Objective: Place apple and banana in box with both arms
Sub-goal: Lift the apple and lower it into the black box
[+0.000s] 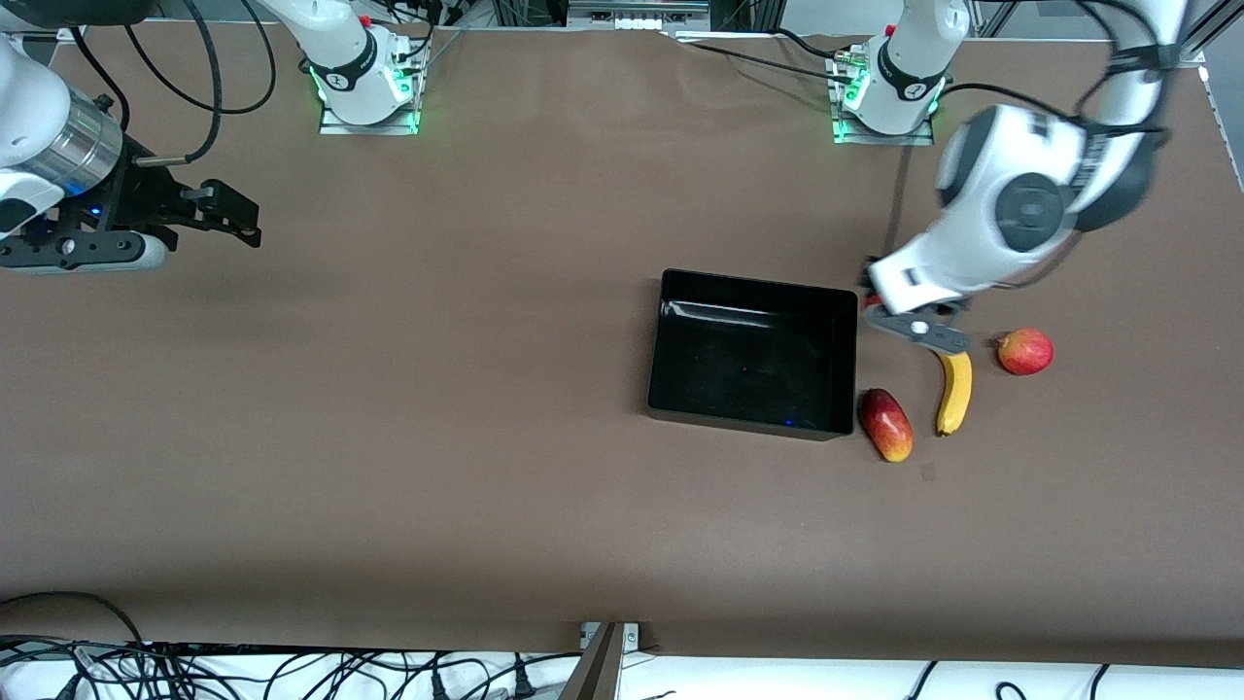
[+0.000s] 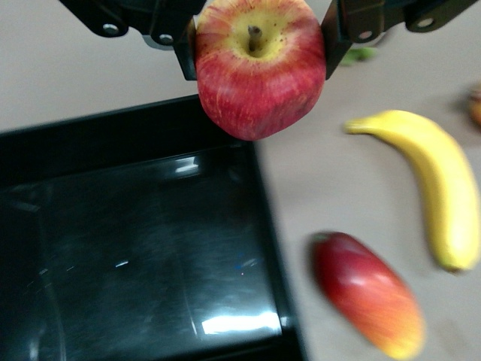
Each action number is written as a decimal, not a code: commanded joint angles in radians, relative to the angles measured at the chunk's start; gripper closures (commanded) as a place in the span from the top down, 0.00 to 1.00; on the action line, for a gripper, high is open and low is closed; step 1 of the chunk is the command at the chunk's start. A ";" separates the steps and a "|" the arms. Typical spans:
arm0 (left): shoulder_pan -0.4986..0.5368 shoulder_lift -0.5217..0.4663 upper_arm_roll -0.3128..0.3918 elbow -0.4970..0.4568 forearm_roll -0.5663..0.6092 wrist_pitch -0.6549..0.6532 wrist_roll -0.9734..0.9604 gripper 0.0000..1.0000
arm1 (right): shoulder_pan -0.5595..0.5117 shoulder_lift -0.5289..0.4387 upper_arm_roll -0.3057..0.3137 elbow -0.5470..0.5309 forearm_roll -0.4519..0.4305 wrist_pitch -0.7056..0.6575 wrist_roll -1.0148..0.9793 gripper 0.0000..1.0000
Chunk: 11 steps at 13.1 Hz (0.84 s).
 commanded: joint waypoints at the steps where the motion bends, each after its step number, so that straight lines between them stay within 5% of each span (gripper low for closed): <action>1: -0.010 0.103 -0.056 0.018 -0.002 0.077 -0.192 0.27 | -0.020 0.000 0.005 0.018 -0.015 -0.008 -0.007 1.00; 9: -0.016 0.244 -0.058 -0.071 0.033 0.356 -0.206 0.29 | -0.015 0.005 0.005 0.022 -0.012 0.054 0.001 1.00; 11: -0.036 0.250 -0.057 -0.071 0.035 0.356 -0.233 0.42 | -0.012 0.011 0.008 0.021 -0.009 0.068 0.001 1.00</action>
